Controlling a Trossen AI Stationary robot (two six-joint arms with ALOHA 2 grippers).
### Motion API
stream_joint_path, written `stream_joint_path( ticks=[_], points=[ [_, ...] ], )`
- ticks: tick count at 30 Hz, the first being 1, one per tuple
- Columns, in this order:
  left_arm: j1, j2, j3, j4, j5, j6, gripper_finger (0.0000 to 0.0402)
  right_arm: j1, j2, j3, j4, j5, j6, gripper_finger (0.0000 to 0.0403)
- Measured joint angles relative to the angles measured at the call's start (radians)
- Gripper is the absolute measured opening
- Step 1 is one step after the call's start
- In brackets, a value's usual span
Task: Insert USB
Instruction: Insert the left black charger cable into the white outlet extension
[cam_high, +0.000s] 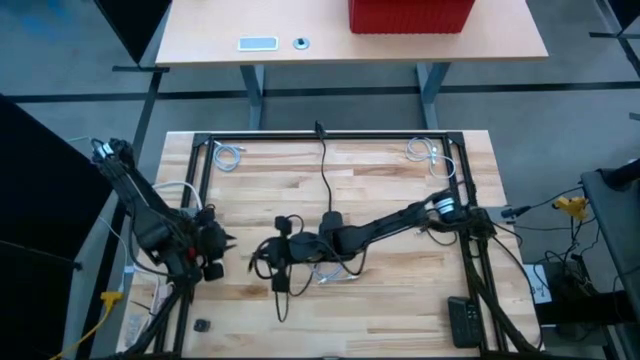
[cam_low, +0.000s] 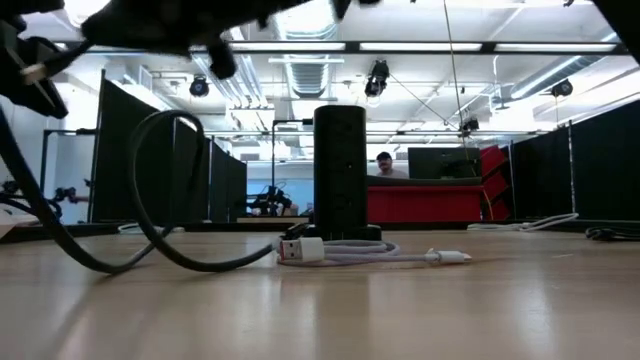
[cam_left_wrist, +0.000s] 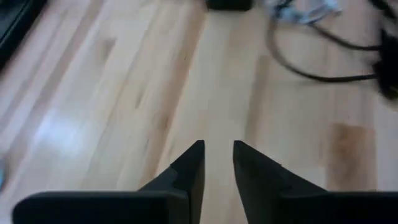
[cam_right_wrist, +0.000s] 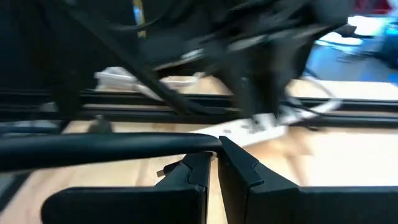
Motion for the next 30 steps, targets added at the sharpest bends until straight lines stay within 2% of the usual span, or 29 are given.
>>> stream_joint_path(
  ticks=[4,7,20,25,30],
  points=[
    [0.040,-0.014,0.017,-0.088,0.143,-0.117,0.0013,-0.049,0.082,0.000,0.208,-0.184,-0.014,0.0005],
    [0.088,-0.027,0.016,-0.095,0.200,-0.155,0.0005,-0.092,0.144,0.006,0.340,-0.319,-0.055,0.0005],
    [0.309,-0.042,0.020,-0.125,0.433,-0.310,0.0001,-0.204,0.248,0.205,0.121,-0.569,-0.311,0.0005],
    [0.309,-0.034,0.024,-0.120,0.466,-0.357,0.0000,-0.192,0.227,0.314,-0.143,-0.527,-0.397,0.0005],
    [0.281,-0.004,0.012,-0.067,0.687,-0.481,0.0000,-0.198,0.224,0.366,-0.275,-0.570,-0.471,0.0005]
  ],
)
